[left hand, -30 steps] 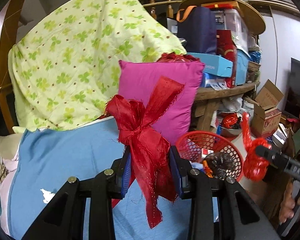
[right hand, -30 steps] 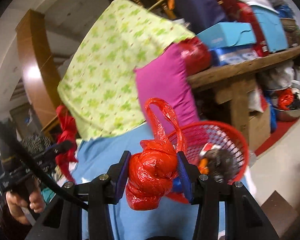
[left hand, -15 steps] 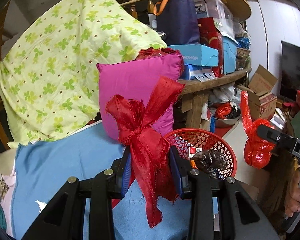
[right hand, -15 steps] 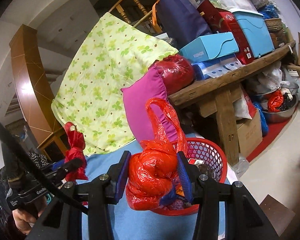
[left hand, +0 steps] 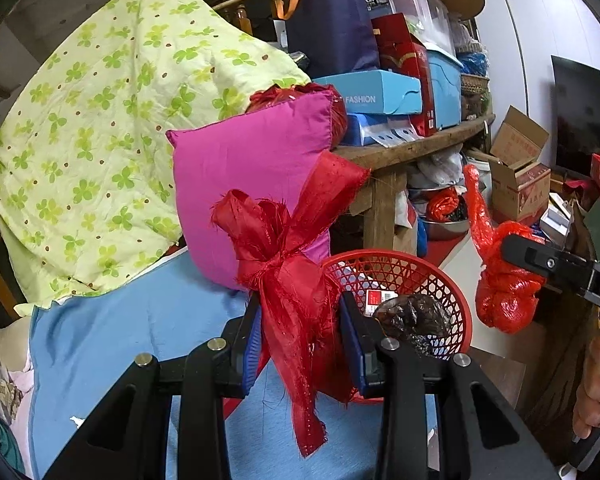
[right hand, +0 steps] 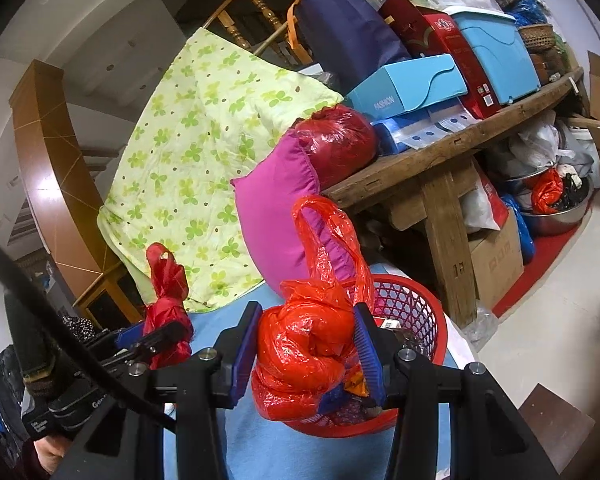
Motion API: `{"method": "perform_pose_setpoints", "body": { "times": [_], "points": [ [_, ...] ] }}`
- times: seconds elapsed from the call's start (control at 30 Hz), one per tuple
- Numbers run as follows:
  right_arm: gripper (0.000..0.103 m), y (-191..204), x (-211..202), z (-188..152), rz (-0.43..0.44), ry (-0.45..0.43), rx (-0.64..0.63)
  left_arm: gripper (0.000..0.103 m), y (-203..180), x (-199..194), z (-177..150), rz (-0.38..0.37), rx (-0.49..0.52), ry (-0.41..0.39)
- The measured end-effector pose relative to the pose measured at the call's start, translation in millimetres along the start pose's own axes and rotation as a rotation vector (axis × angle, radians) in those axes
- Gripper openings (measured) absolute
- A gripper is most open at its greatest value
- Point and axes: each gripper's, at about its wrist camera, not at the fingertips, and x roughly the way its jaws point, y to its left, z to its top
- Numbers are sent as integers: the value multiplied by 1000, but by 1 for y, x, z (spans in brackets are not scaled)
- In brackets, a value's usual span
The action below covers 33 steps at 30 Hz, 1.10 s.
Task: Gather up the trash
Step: 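Lift the red bag and ribbon bow and carry both over the basket, then open the right tool to drop the red bag while the left tool drops the ribbon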
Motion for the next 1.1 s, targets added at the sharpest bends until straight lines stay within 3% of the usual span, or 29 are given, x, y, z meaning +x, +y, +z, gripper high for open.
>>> {"method": "perform_pose_setpoints", "body": {
  "times": [0.6, 0.8, 1.0, 1.1],
  "points": [
    [49, -25, 46, 7, -30, 43, 5, 39, -15, 48, -6, -62, 10, 84],
    [49, -39, 70, 8, -30, 80, 23, 40, -18, 69, -10, -136, -3, 111],
    [50, -51, 94, 6, -26, 114, 48, 47, -14, 86, -18, -239, -46, 134],
    [51, -58, 109, 5, -7, 142, 72, 62, -4, 89, -21, -278, -85, 130]
  ]
}}
